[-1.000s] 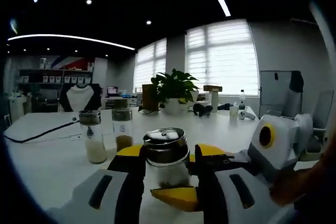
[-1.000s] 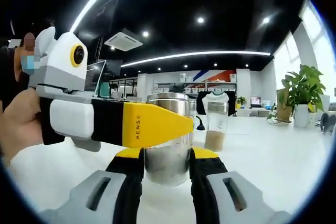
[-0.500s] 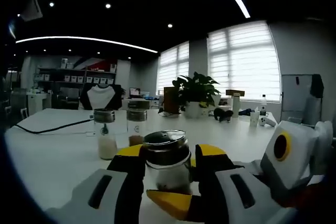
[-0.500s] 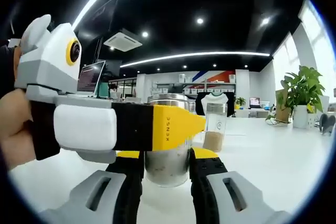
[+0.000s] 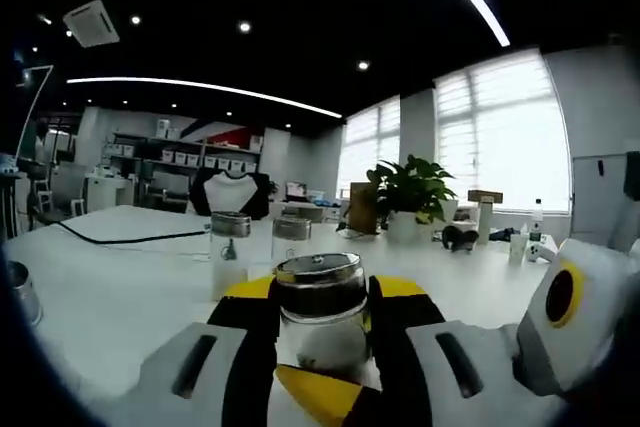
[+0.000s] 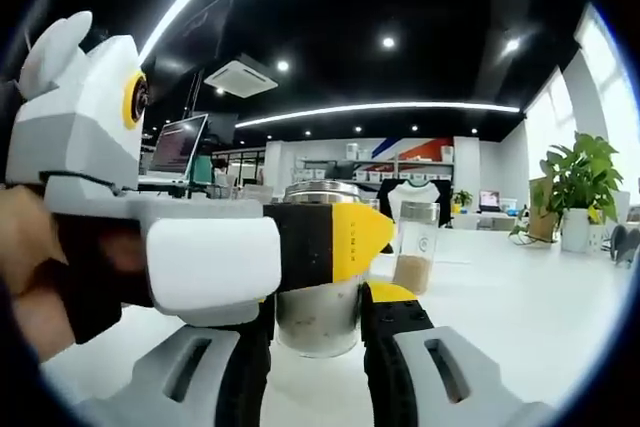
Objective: Rotate the seasoning bottle until the label or dispensing opening points toward the visible target arrow and the bottle remains upright within the marked orientation range
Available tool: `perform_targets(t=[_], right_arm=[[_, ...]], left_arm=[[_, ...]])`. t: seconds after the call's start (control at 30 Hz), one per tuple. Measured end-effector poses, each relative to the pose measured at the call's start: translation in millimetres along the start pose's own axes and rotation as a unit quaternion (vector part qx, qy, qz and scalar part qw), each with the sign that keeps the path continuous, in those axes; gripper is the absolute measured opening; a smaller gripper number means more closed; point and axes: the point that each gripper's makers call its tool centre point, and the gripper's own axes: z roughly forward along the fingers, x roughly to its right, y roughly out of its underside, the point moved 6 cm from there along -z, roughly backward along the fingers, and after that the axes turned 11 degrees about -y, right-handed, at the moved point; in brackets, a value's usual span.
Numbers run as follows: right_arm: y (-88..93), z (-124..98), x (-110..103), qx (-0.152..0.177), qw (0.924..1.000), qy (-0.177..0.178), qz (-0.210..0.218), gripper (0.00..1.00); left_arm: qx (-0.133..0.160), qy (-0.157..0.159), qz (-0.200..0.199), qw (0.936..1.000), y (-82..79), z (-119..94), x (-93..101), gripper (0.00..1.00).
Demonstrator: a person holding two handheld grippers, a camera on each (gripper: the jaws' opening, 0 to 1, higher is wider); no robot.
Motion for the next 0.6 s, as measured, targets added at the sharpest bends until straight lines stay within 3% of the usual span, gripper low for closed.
perform_targets(t=[0.3,0.6], right_arm=[[-2.4,-0.1,-0.7,0.008,1.0,-0.003,-0.003,0.31],[-7.9,0.7,-4.8,0.027,0.9995,-0.015,-0.008,0.31]], left_arm=[[0.001,0.047,0.016,0.9988,-3.1,-3.6,-2.7,0.37],[0.011,0.072,0.037,0.9967,-11.9,-6.5,-7.6,0.36]])
